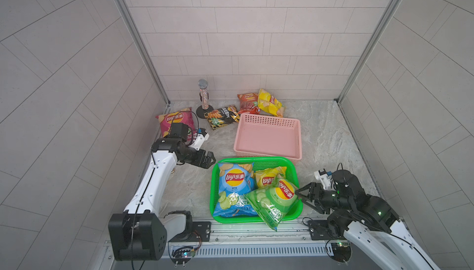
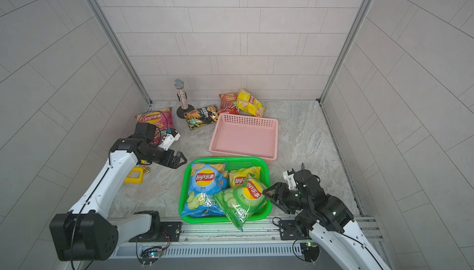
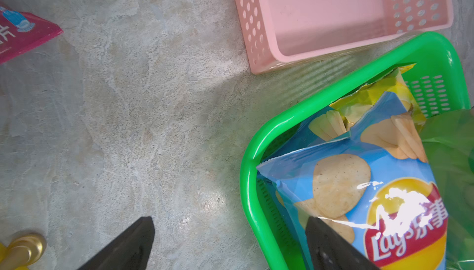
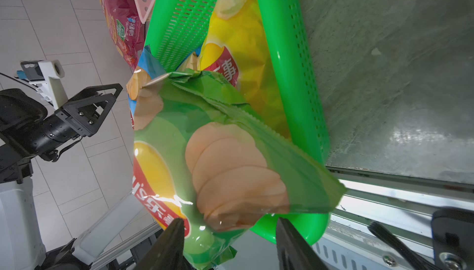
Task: Put the potato chips into the basket
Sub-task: Place the potato chip in the basket.
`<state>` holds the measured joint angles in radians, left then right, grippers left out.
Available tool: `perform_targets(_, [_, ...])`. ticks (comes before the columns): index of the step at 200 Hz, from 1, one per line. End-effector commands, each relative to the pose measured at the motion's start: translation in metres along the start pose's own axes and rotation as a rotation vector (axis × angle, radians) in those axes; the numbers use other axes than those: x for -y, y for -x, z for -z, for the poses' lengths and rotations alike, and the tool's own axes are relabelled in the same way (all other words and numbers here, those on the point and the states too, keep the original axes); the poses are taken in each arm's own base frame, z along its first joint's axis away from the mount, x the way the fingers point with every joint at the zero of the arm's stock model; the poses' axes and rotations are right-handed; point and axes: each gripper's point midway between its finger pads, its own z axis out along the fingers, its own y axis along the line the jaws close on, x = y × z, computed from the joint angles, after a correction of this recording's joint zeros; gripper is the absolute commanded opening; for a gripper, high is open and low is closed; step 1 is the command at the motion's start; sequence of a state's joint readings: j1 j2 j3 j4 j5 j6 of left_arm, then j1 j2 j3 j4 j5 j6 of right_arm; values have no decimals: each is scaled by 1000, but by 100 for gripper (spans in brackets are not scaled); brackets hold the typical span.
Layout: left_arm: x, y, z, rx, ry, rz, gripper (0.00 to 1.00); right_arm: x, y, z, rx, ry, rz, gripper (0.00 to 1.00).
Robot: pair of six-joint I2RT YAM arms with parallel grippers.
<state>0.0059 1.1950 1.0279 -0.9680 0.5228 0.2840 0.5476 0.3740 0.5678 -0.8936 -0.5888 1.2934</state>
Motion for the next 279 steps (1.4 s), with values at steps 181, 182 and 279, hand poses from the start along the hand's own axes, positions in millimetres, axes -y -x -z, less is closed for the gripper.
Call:
perform_targets(181, [2, 1, 1, 2, -3, 1, 100, -41, 40, 10, 152, -77, 242, 0])
perform_targets(182, [2, 1, 1, 3, -3, 0, 100, -42, 40, 10, 151, -78, 246, 0])
perform_targets(279, [2, 1, 1, 3, -3, 1, 100, -90, 51, 29, 14, -168, 539, 0])
